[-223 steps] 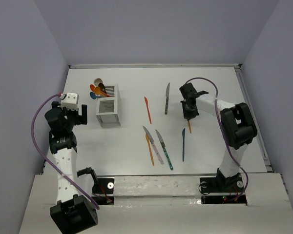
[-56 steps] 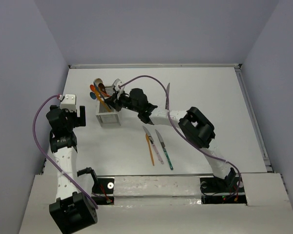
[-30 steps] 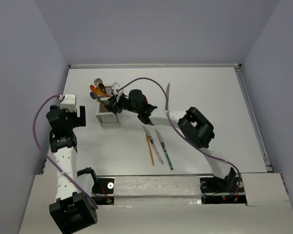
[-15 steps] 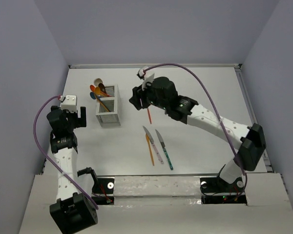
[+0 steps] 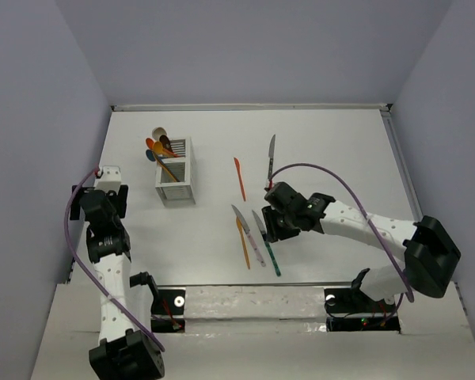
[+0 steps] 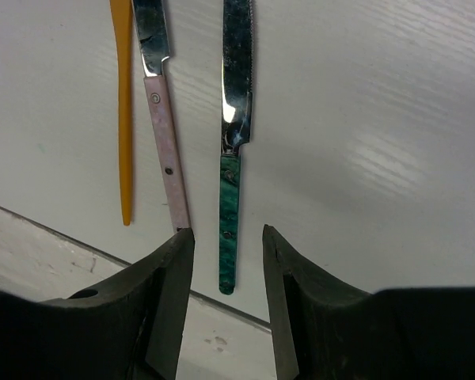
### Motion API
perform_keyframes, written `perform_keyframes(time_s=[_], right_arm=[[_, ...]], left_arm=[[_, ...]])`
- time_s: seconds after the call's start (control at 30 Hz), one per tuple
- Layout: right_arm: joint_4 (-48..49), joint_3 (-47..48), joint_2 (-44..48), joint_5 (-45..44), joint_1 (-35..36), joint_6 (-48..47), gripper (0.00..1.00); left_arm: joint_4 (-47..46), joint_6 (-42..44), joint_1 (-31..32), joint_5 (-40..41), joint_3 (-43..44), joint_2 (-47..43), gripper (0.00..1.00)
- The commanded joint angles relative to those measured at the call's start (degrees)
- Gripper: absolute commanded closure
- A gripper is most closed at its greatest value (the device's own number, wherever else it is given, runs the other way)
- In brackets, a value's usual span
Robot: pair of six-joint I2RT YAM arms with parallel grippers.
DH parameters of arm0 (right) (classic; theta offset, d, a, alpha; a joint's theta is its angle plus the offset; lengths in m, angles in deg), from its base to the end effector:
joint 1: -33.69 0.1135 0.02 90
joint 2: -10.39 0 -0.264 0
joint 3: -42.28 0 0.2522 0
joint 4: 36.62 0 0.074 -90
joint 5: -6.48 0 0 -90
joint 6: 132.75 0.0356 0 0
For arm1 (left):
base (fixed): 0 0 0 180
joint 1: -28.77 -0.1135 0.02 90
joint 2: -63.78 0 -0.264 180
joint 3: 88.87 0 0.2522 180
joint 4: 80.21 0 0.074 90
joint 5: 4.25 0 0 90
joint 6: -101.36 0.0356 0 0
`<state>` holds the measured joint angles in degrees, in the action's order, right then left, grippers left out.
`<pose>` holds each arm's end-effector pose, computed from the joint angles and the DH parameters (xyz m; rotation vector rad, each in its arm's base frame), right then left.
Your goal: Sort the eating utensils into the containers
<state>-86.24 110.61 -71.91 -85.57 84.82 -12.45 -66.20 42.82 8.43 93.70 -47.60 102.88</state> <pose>0.1755 0.2157 0.2161 -0.4847 2.7008 0.3828 0.1615 0.0651 0.2671 0.0749 1.8405 0.7673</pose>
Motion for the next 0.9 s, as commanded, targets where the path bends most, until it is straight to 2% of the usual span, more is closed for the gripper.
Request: perform_keyframes(time_s=[0.0,0.1,0.4,0.63,0.87], right_arm=[[-0.35,-1.74,5.05,-2.44,0.81,5.03,0.55],[0.0,-3.58,4.52,-2.53,1.33,5.82,0.56],[4.83,-4.21,-1.63,-3.32,3.71,6.26,0.58],[8.17,-3.68,-9.36,-4.63,4.24,5.99,0.63],[5.8,-2.62,-15.95,-9.55,4.24,8.63,0.69]], left_arm=[[1.66,6.86,-0.14,7.97,-3.15,-2.69,0.01],[5.36,6.07,-0.14,4.89,-3.69,-5.94,0.01],[11.69,1.5,-0.14,-0.82,-1.49,-5.69,0.01],[10.91,0.97,-0.14,-2.23,-3.86,-6.92,0.01],[8.8,2.81,-0.14,-0.39,-5.97,-7.27,0.01]])
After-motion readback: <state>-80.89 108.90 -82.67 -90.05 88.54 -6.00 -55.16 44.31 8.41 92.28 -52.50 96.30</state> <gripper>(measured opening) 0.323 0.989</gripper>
